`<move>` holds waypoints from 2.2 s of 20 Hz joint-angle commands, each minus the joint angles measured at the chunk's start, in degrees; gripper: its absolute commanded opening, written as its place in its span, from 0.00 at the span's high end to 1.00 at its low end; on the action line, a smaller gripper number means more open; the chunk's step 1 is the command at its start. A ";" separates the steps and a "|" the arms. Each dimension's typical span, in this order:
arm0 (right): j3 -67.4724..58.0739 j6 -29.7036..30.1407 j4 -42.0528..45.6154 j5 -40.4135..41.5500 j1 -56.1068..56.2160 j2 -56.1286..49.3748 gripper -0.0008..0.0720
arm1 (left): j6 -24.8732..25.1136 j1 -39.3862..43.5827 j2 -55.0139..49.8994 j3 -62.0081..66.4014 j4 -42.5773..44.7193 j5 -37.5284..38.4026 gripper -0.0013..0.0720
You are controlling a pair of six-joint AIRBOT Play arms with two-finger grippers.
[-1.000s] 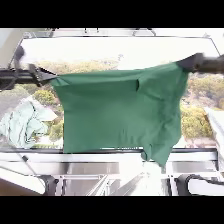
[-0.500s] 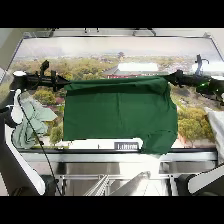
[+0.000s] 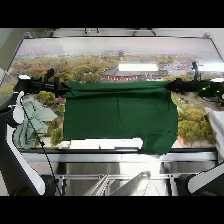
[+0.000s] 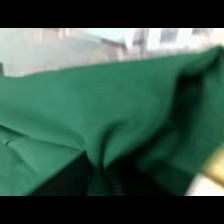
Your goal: Fold the shirts.
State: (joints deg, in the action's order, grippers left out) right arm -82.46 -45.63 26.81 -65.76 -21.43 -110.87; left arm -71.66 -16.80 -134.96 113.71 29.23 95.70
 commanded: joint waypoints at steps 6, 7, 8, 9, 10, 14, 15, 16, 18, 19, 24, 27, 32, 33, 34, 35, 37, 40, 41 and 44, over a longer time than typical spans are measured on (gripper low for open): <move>-0.13 -3.72 3.08 -6.62 -3.52 4.33 0.70 | -8.98 -3.80 0.35 7.34 2.78 9.62 0.66; -0.11 -3.78 4.24 -8.96 -4.39 5.64 0.87 | -9.49 -4.81 1.53 6.08 2.78 10.73 0.67; -0.09 -4.90 6.38 -11.28 -5.18 7.17 0.88 | -9.40 -6.16 3.52 3.30 2.84 10.60 0.73; 0.28 -6.47 9.05 -13.29 -5.77 8.90 0.88 | -9.20 -7.54 5.27 0.74 2.84 10.49 0.83; 1.29 -6.99 11.28 -14.82 -5.97 10.78 0.96 | -8.59 -8.76 6.91 -1.36 2.84 10.51 0.91; 14.73 -13.22 18.32 -13.60 -5.97 22.60 0.96 | 0.02 -11.69 18.75 -14.36 6.78 8.04 0.99; 20.00 -15.41 19.93 -12.57 -5.99 26.75 0.96 | 1.53 -11.61 22.84 -18.80 12.13 5.62 0.99; 25.11 -17.35 21.92 -11.41 -5.97 31.04 0.96 | 2.51 -11.15 27.74 -24.65 18.08 2.60 0.99; 36.30 -21.35 23.28 -7.13 -5.97 40.70 0.96 | 3.72 -10.05 37.44 -37.90 26.36 -3.37 0.98; 41.20 -22.34 23.17 -4.90 -5.97 45.29 0.96 | 4.57 -9.33 41.35 -44.04 28.48 -6.05 0.98; 52.87 -23.54 20.57 -2.27 -5.84 60.94 0.96 | 4.07 -8.17 48.59 -63.67 30.71 -18.67 0.03; 52.92 -23.43 19.96 -5.18 -5.84 66.10 0.96 | 3.76 -8.17 46.42 -66.47 26.23 -25.00 0.03; 52.92 -25.16 17.94 -8.20 -5.84 71.97 0.96 | 14.60 -7.76 36.41 -64.43 10.64 -17.14 0.51; 52.92 -25.18 17.92 -8.17 -5.86 72.04 0.95 | 14.58 -7.56 34.49 -62.86 11.34 -13.33 0.52; 52.92 -25.46 17.92 -8.17 -5.86 71.82 0.92 | 13.73 -7.34 33.09 -61.53 13.05 -10.45 0.54; 52.92 -26.88 17.94 -8.24 -5.86 71.52 0.69 | 12.13 -7.32 32.15 -60.57 15.34 -8.72 0.65; 52.92 -28.79 17.73 -8.22 -5.86 70.97 0.41 | 11.10 -7.32 31.56 -59.47 17.64 -7.21 0.69; 52.92 -28.79 17.79 -8.24 -5.86 70.97 0.63 | 11.23 -6.69 31.58 -59.65 17.79 -7.15 0.70; 52.92 -29.24 18.16 -8.26 -5.86 70.97 0.62 | 11.23 -5.79 31.58 -59.65 17.73 -7.19 0.70; 54.18 -34.84 19.96 -8.26 -5.86 71.01 0.39 | 11.02 -2.51 31.82 -59.60 18.01 -7.74 0.72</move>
State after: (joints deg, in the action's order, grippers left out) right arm -29.12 -76.20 45.36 -73.84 -27.31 -39.94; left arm -60.82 -21.54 -103.04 53.91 47.27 88.25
